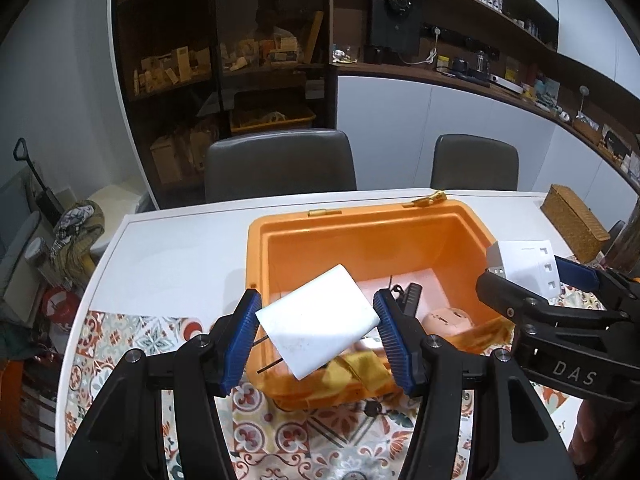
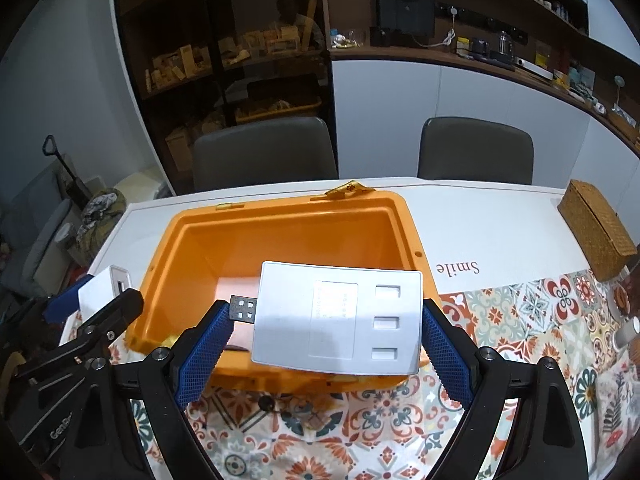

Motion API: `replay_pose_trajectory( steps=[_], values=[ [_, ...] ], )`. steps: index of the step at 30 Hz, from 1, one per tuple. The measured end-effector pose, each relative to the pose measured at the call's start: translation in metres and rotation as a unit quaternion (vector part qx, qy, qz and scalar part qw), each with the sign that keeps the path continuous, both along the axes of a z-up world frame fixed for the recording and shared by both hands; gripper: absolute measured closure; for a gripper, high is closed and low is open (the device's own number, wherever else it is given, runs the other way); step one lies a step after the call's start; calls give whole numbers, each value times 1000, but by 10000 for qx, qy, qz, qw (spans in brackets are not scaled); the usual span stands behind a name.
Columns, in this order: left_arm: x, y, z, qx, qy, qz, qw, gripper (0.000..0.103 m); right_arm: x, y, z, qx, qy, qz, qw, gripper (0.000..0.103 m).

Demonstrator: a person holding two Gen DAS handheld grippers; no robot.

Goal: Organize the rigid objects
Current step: 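Open the left tool over the crate while the right tool lowers the power bank inside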

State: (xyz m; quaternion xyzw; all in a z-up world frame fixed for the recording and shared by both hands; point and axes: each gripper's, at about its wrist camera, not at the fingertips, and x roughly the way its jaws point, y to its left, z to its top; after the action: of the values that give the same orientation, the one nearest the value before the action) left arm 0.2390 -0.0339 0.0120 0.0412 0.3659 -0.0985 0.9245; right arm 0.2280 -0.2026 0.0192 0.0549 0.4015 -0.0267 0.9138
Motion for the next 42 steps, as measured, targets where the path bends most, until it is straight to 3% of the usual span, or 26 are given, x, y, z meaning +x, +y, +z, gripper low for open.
replay_pose_trajectory(
  steps=[18,34,42],
  values=[
    [48,-2,-27,62,840,22,9964,45,52,6,-19,-275,692,64,9972,11],
    [59,-6,-37,303,1025,34,9943,44,61,4,-32,-285,905,25,9955,11],
    [56,1,-31,452,944,267,9942,28,62,2,-33,-248,927,16,9954,11]
  ],
)
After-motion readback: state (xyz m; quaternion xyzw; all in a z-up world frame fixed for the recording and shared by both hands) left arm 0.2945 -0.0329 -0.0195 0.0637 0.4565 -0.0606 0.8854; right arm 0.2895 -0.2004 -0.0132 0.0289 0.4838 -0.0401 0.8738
